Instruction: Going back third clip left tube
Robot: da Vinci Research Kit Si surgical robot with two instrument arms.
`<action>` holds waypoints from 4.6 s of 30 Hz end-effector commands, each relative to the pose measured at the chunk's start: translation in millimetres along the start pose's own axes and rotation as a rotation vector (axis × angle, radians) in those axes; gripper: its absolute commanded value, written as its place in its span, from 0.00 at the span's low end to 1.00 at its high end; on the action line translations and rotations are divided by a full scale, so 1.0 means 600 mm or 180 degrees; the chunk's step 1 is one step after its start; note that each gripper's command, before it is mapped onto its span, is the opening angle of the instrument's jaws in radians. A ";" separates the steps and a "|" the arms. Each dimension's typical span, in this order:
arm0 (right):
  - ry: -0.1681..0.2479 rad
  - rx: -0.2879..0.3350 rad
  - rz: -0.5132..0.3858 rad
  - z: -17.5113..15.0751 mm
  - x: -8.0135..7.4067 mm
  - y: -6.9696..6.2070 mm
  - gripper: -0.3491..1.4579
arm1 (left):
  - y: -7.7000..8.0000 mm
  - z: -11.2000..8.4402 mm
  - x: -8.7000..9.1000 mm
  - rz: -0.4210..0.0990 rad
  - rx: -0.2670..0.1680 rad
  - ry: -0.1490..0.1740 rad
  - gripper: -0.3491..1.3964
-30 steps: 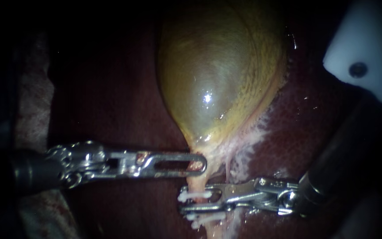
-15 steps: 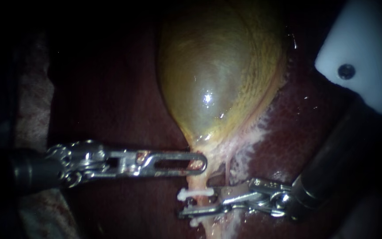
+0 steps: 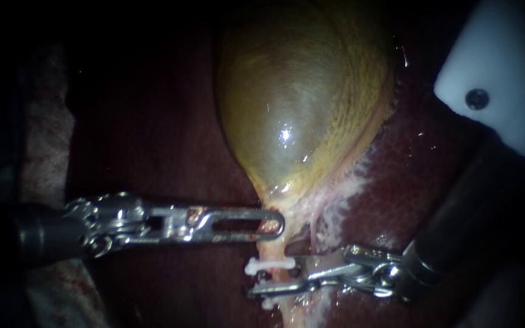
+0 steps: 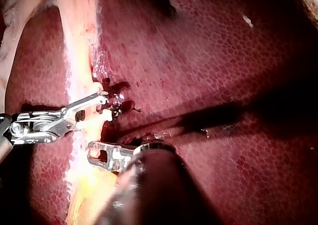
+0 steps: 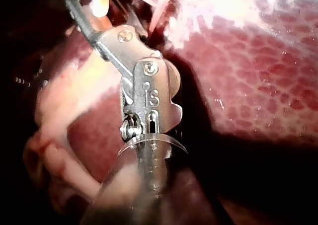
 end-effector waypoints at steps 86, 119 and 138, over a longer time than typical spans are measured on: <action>0.0082 -0.0575 -0.1790 -0.0276 0.0077 -0.0083 0.52 | -0.0002 0.0001 0.0001 0.0001 0.0000 0.0000 0.00; 0.0085 -0.0579 -0.1795 -0.0274 0.0071 -0.0087 0.52 | -0.0050 0.0141 -0.0004 0.0052 0.0021 0.0114 0.00; 0.0086 -0.0579 -0.1797 -0.0274 0.0070 -0.0088 0.52 | -0.0047 0.0158 0.0003 0.0062 -0.0003 0.0132 0.00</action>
